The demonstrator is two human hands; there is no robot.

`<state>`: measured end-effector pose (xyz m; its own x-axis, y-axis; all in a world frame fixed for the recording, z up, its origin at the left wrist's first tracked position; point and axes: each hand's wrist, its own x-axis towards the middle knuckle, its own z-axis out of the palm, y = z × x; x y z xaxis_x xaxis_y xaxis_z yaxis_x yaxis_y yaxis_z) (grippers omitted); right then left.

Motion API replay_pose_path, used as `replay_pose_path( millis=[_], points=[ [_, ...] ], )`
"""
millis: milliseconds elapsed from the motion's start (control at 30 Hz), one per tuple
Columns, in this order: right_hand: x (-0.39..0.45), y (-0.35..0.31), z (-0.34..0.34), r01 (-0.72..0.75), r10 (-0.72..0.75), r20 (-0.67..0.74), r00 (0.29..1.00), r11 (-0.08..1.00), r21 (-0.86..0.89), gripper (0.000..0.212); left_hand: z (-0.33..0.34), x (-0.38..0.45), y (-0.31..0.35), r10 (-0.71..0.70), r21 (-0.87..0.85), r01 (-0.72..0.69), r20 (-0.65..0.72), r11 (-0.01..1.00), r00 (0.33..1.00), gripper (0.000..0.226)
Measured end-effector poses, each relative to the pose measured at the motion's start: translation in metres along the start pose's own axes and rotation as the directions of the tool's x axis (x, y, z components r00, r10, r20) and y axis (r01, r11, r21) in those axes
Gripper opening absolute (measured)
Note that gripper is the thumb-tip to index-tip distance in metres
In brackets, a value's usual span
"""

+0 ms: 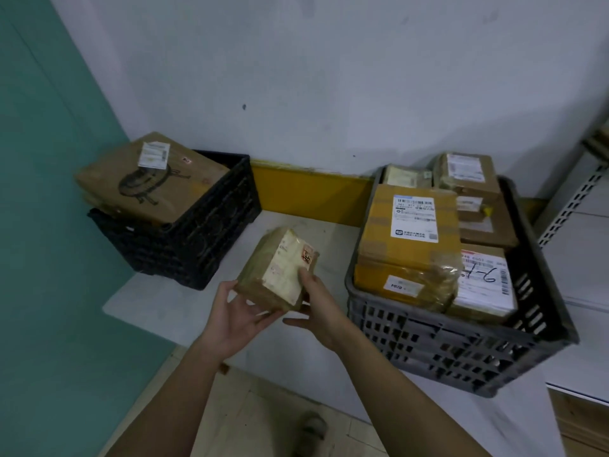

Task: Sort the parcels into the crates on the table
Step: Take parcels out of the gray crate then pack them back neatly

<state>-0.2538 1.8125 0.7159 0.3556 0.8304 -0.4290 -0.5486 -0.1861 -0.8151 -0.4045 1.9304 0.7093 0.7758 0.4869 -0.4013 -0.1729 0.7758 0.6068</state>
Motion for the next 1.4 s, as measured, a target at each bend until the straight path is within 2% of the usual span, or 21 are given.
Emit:
replay_pose_path(
  millis=[133,300,500,633,733,800,933,1033,1100,1167,1267,1333,1400],
  points=[
    [-0.011,-0.023,0.005,0.12,-0.12,0.0,0.993,0.991,0.062,0.061,0.026,-0.005,0.012,0.009,0.038,-0.013,0.1,0.999,0.995,0.06],
    [-0.024,-0.05,0.006,0.258,-0.259,-0.007,0.966,0.958,0.125,0.085,0.053,-0.006,0.025,0.011,0.073,-0.022,0.151,0.997,0.989,0.061],
    [-0.028,-0.08,0.013,0.441,-0.43,-0.102,0.897,0.888,0.13,0.109,0.095,0.002,0.041,0.153,0.176,-0.166,0.087,0.97,0.984,0.074],
    [-0.031,-0.106,0.017,0.522,-0.501,-0.165,0.85,0.843,0.129,0.092,0.13,0.003,0.052,0.238,0.358,-0.269,0.129,0.894,0.963,0.069],
    [-0.037,-0.122,0.015,0.551,-0.534,-0.175,0.827,0.832,0.065,0.087,0.15,0.006,0.057,0.342,0.445,-0.351,0.104,0.824,0.934,0.084],
    [-0.041,-0.127,0.011,0.563,-0.555,-0.174,0.814,0.827,-0.007,0.086,0.16,0.009,0.059,0.393,0.432,-0.389,0.084,0.814,0.916,0.091],
    [-0.05,-0.135,-0.004,0.548,-0.575,-0.154,0.803,0.815,-0.187,0.082,0.174,0.014,0.06,0.43,0.297,-0.438,0.095,0.849,0.898,0.089],
    [-0.059,-0.147,-0.016,0.552,-0.601,-0.179,0.779,0.792,-0.261,0.1,0.18,0.016,0.064,0.454,0.292,-0.471,0.129,0.832,0.882,0.084],
    [-0.064,-0.159,-0.025,0.572,-0.618,-0.178,0.766,0.781,-0.25,0.102,0.183,0.017,0.069,0.443,0.299,-0.467,0.147,0.832,0.884,0.08],
    [-0.069,-0.17,-0.035,0.577,-0.634,-0.141,0.761,0.76,-0.3,0.092,0.187,0.018,0.073,0.434,0.323,-0.457,0.147,0.828,0.889,0.078],
    [-0.076,-0.173,-0.048,0.538,-0.605,-0.054,0.795,0.743,-0.398,0.071,0.197,0.021,0.075,0.434,0.404,-0.445,0.124,0.8,0.893,0.081],
    [-0.079,-0.171,-0.054,0.528,-0.589,-0.041,0.807,0.75,-0.398,0.058,0.206,0.025,0.074,0.435,0.437,-0.433,0.101,0.788,0.895,0.082],
    [-0.081,-0.168,-0.056,0.545,-0.596,-0.066,0.8,0.768,-0.336,0.061,0.213,0.028,0.073,0.426,0.436,-0.423,0.095,0.794,0.9,0.081]
  ],
)
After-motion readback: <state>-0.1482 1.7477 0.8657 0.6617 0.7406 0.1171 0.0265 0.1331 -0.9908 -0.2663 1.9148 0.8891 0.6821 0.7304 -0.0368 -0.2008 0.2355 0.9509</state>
